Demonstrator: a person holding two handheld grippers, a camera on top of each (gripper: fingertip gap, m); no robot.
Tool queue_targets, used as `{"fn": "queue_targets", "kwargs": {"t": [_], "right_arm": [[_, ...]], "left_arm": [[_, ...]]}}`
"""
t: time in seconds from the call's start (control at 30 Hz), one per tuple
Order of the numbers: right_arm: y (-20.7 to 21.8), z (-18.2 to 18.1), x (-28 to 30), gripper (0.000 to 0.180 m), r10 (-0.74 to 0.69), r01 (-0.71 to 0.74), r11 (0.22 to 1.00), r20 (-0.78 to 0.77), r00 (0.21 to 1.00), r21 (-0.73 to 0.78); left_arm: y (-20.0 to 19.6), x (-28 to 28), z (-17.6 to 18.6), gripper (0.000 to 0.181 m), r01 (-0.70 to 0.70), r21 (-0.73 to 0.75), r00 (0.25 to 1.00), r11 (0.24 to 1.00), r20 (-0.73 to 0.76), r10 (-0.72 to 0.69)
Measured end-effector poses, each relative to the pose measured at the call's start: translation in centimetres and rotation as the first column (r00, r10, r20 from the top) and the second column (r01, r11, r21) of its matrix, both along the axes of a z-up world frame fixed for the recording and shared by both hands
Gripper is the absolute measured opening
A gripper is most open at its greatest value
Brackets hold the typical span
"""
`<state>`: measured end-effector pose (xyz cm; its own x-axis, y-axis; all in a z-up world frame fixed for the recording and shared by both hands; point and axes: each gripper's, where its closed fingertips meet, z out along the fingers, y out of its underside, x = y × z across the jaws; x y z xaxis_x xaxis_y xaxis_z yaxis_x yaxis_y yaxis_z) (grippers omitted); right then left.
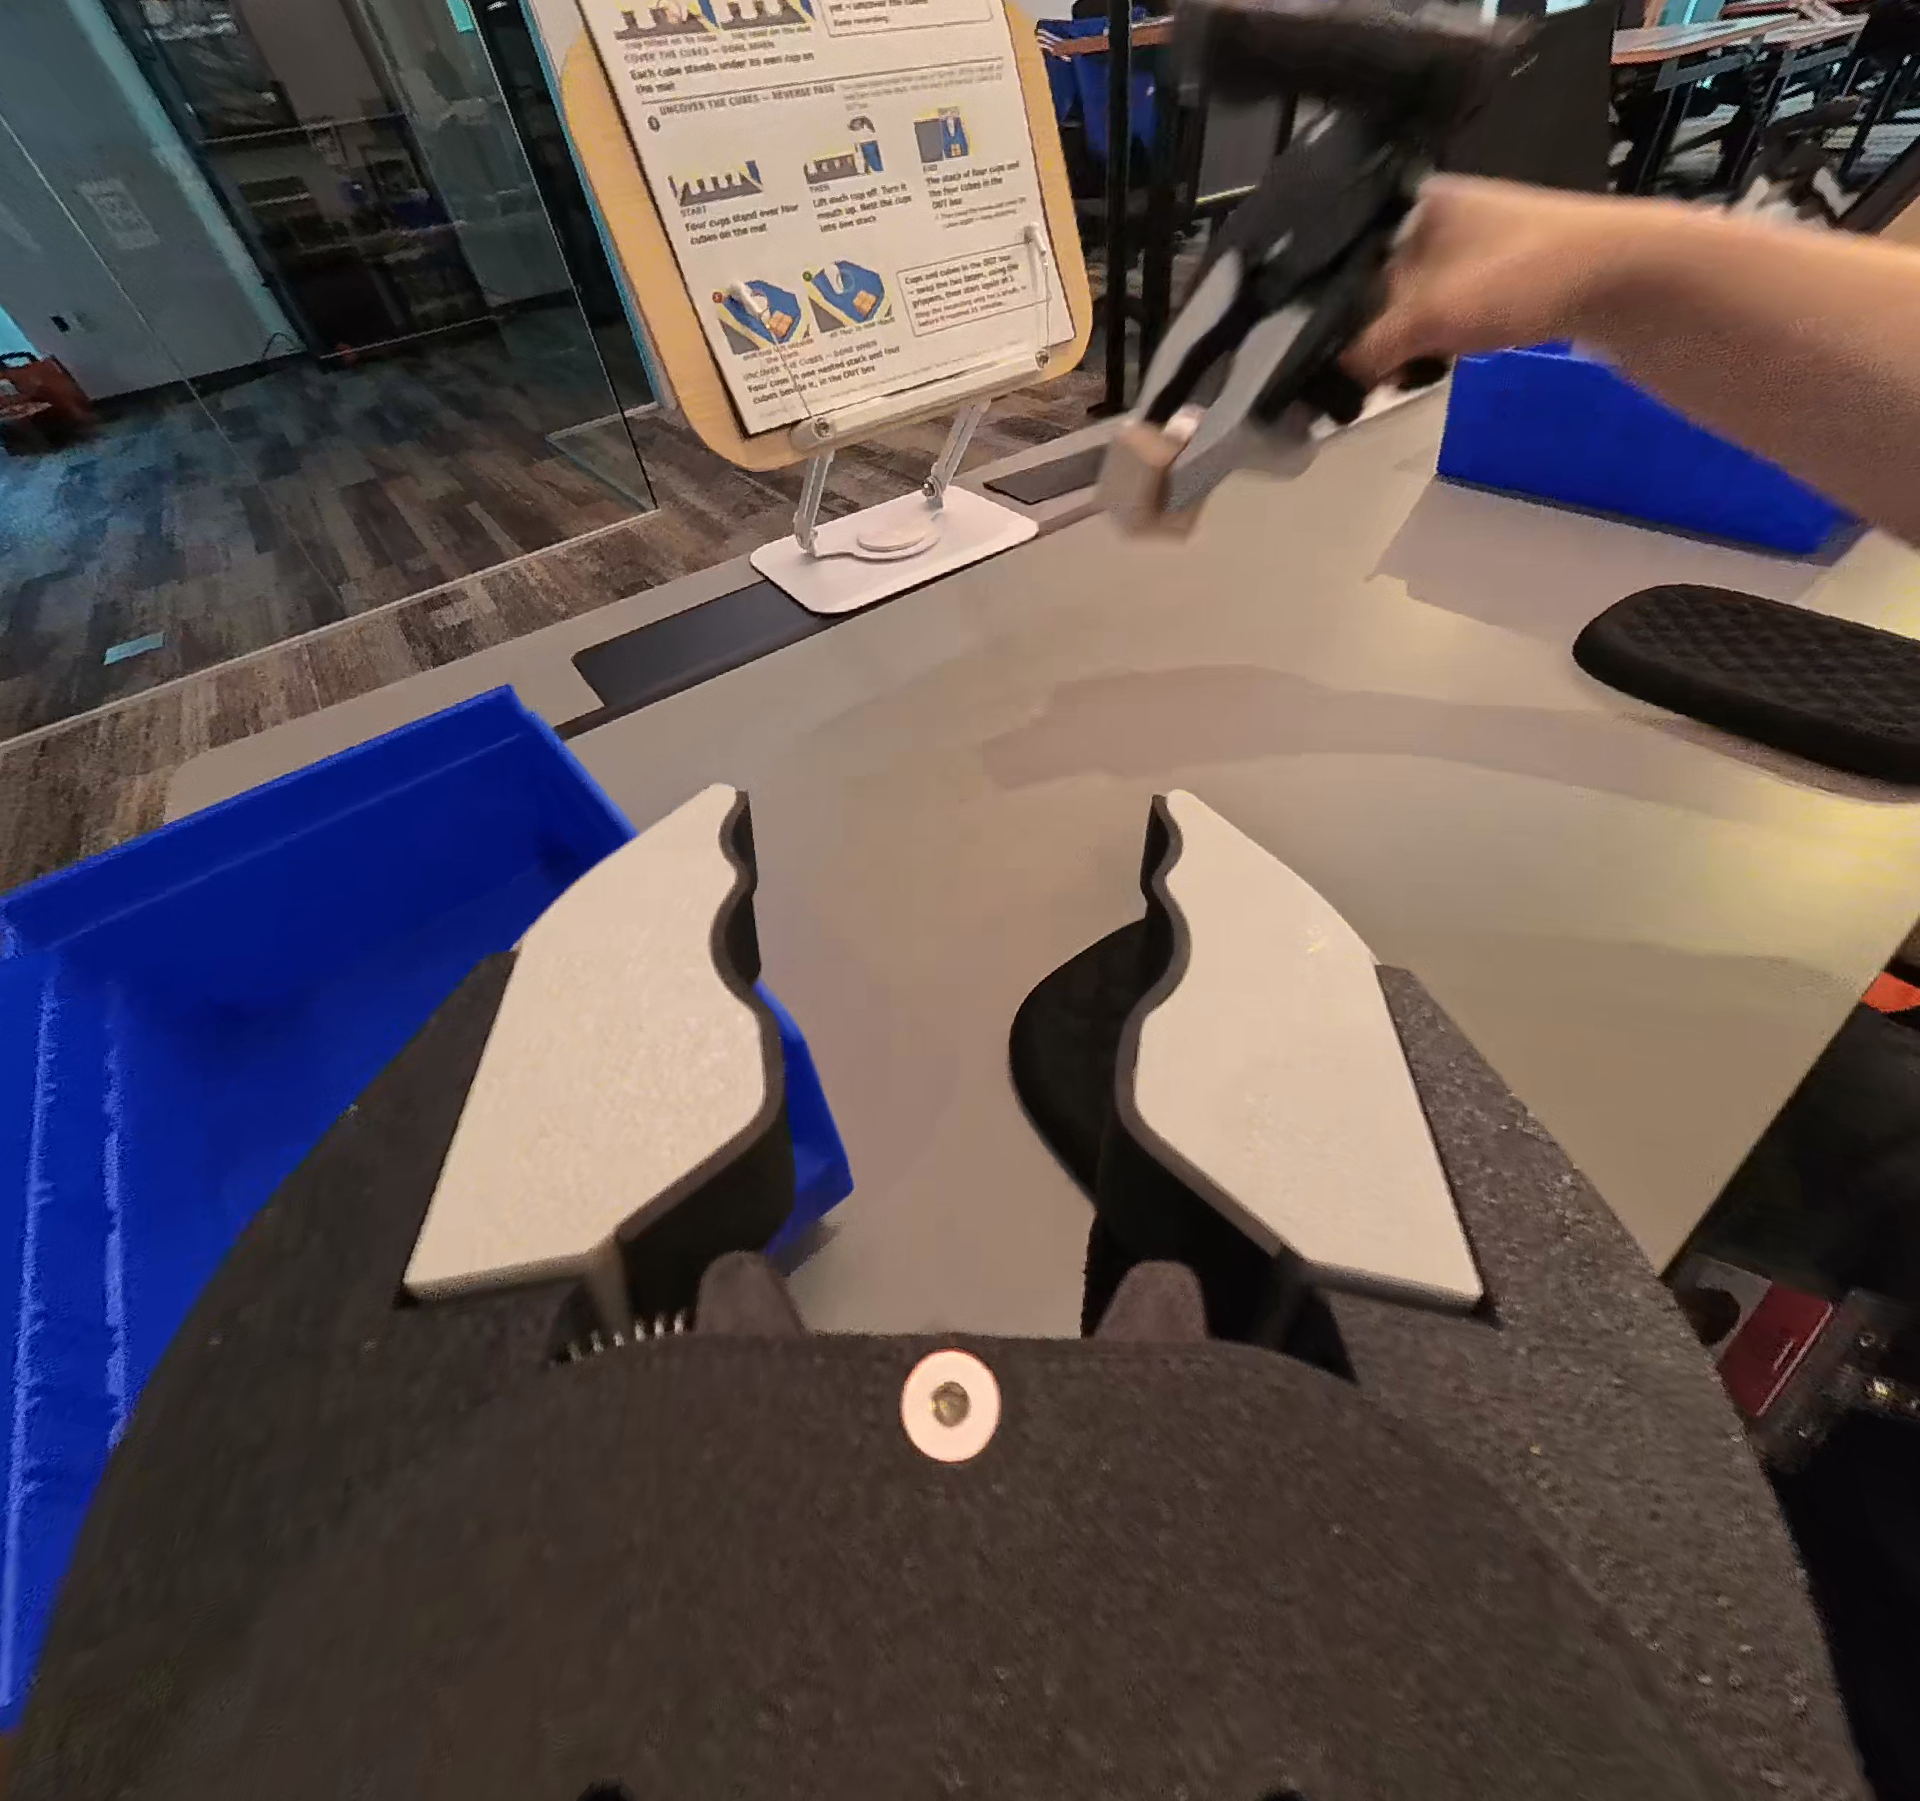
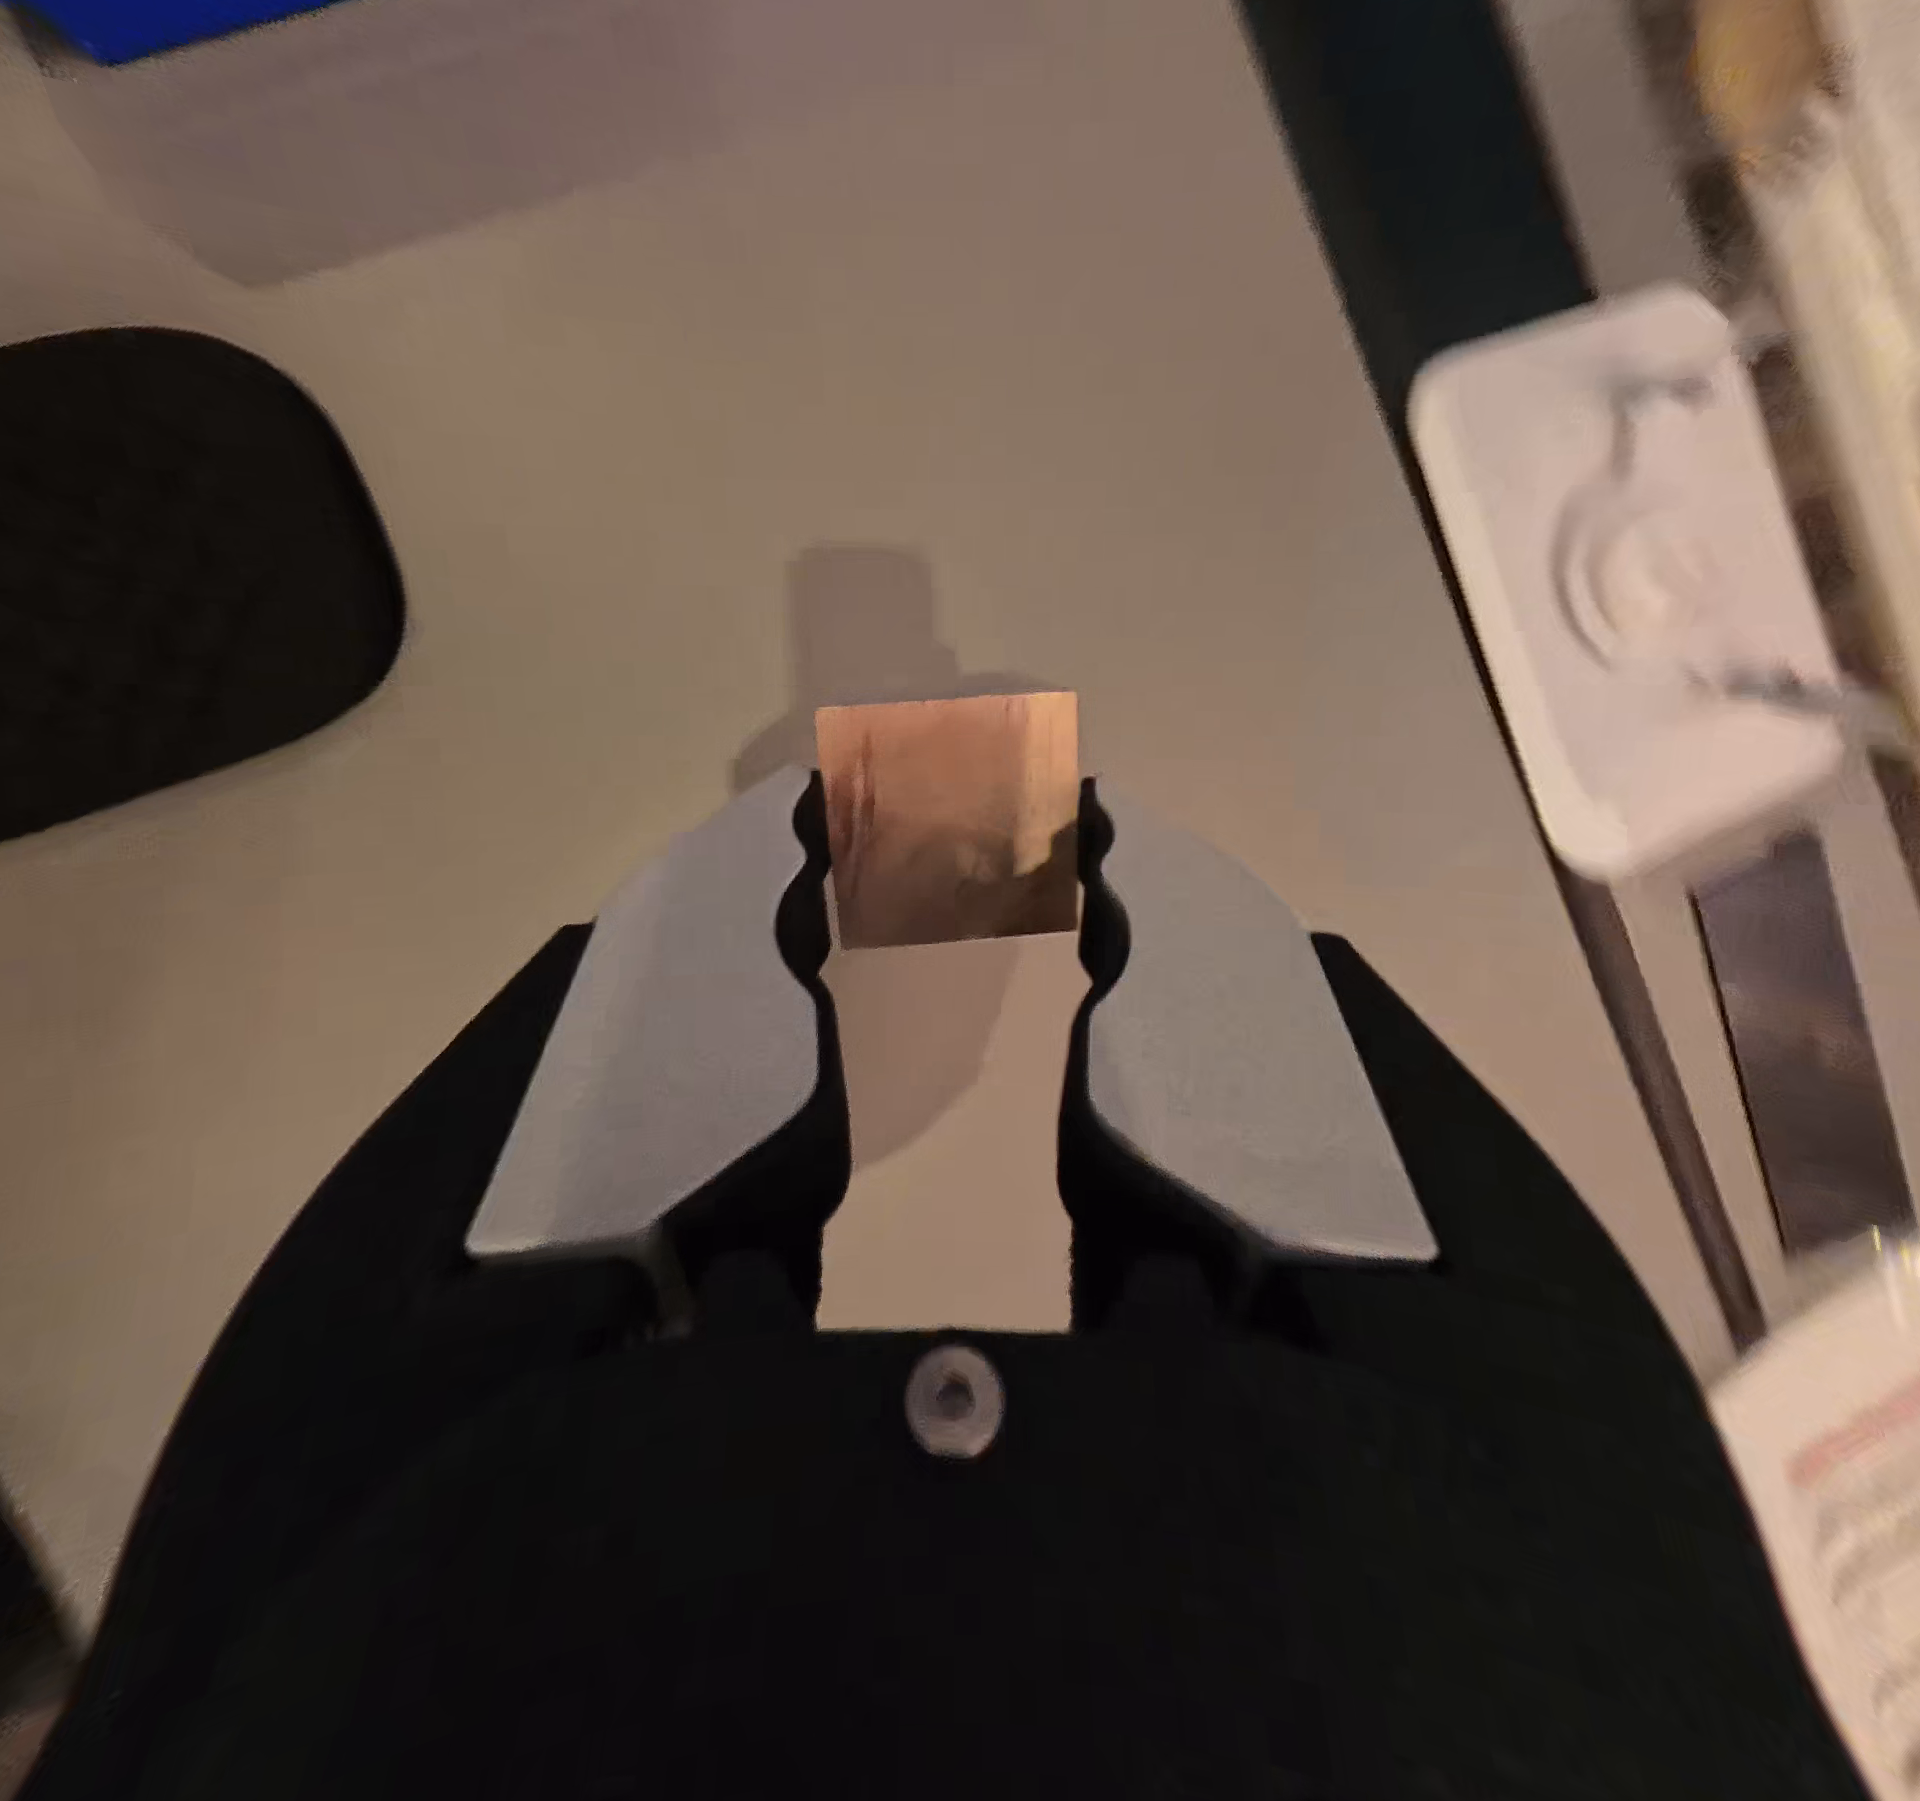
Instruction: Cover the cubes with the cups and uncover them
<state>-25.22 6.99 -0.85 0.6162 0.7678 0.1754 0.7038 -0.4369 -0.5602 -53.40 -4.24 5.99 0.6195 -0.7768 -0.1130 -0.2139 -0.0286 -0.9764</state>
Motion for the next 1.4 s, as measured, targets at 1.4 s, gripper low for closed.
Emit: {"fn": "queue_targets", "kwargs": {"t": [1.4], "right_arm": [[-25.2,-2.6,56.7,0.054,-0.874,0.884,0.465,0.136,0.466,-0.044]], "left_arm": [[0.7,10.3,1.2,0.071,0.025,-0.024,0.989,0.999,-0.146,-0.028]]}}
